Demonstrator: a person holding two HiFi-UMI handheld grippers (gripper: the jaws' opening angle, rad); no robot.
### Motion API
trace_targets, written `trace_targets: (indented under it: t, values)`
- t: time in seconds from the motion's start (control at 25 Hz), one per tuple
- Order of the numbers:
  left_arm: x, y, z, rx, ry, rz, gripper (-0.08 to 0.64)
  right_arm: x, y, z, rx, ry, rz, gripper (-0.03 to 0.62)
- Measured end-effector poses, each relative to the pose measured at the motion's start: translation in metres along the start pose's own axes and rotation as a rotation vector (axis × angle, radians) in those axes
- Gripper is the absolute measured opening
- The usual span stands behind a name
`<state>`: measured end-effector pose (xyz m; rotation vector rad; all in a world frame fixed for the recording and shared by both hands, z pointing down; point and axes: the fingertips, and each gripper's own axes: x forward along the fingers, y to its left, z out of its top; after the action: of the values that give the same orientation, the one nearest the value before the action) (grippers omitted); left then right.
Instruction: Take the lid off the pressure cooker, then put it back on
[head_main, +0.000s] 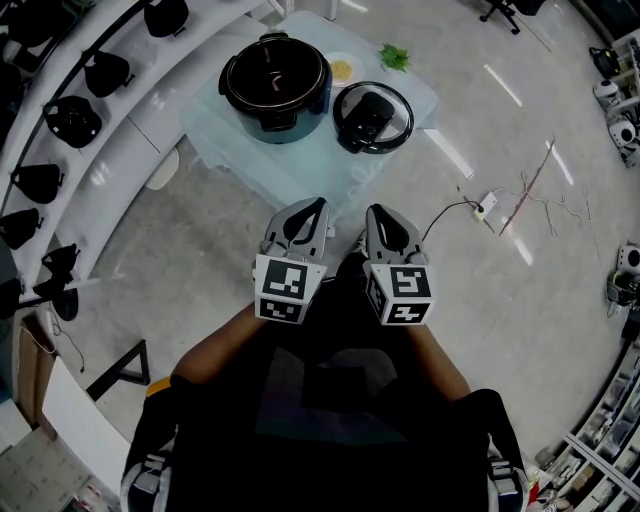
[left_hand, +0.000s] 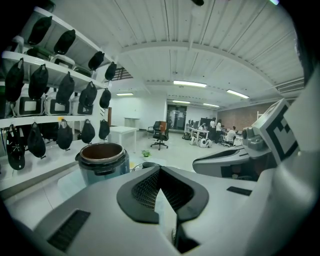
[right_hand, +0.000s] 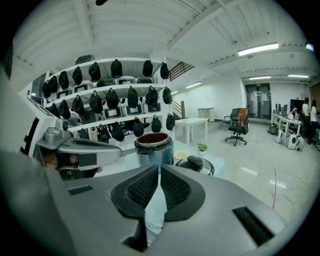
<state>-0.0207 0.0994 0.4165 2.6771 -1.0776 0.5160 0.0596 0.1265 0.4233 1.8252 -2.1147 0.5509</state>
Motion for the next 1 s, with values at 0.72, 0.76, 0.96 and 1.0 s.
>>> trace_targets:
  t: [0.72, 0.76, 0.96, 1.0]
  values:
    - [-0.019, 0.013, 0.014, 0.018, -0.055, 0.022, 0.008, -0.005, 0.014, 0.015, -0.032, -0.036, -0.01, 0.032]
    - [-0.019, 0.014, 0.015, 0.015, -0.059, 0.023, 0.008, -0.004, 0.014, 0.015, -0.032, -0.035, -0.012, 0.031]
    - [-0.014, 0.02, 0.014, -0.003, -0.052, 0.019, 0.008, 0.0, 0.011, 0.013, -0.033, -0.025, -0.028, 0.032]
    - [-0.012, 0.021, 0.014, -0.001, -0.046, 0.016, 0.008, 0.002, 0.009, 0.015, -0.031, -0.024, -0.03, 0.032]
